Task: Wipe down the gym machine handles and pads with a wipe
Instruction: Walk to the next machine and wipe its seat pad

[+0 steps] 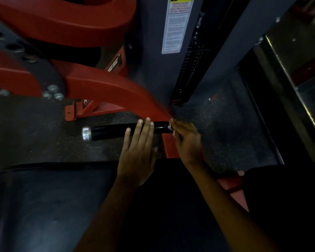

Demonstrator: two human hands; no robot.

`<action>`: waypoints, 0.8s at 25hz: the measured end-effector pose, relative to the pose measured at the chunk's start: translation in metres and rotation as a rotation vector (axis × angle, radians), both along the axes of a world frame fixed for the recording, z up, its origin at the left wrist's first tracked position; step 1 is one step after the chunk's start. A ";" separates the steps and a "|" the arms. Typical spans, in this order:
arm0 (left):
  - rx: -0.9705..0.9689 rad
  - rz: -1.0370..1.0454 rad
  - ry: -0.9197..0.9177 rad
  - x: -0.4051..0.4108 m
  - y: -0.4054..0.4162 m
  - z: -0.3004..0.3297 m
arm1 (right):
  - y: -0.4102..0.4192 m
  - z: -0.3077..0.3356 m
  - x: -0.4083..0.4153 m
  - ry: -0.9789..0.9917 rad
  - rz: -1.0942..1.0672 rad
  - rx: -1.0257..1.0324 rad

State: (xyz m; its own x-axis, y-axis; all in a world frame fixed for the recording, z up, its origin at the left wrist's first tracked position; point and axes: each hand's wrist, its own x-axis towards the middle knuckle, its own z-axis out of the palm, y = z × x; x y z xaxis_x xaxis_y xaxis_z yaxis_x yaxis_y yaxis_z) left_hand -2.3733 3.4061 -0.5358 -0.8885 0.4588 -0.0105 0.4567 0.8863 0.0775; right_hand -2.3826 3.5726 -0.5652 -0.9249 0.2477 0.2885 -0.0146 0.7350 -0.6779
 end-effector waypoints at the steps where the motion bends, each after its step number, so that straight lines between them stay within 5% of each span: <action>1: -0.026 -0.007 0.015 0.001 -0.001 -0.003 | 0.006 -0.006 0.001 -0.005 0.008 0.016; 10: -0.097 -0.025 0.041 0.001 0.002 -0.003 | 0.063 -0.045 -0.014 -0.473 -0.257 -0.106; 14: -0.118 -0.028 0.039 0.001 0.002 -0.003 | 0.035 -0.010 -0.016 -0.244 -0.229 -0.265; 17: -0.153 -0.040 0.047 0.001 0.001 -0.004 | -0.001 0.002 -0.011 -0.045 -0.030 -0.112; 20: -0.128 -0.033 0.056 0.002 0.002 -0.004 | 0.014 -0.014 -0.012 -0.097 -0.043 -0.013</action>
State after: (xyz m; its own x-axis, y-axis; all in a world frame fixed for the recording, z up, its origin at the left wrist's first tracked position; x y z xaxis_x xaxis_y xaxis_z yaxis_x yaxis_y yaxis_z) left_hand -2.3715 3.4079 -0.5399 -0.8740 0.4855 -0.0220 0.4859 0.8719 -0.0614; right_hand -2.3944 3.5868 -0.5794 -0.9368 0.2905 0.1949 0.0824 0.7247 -0.6841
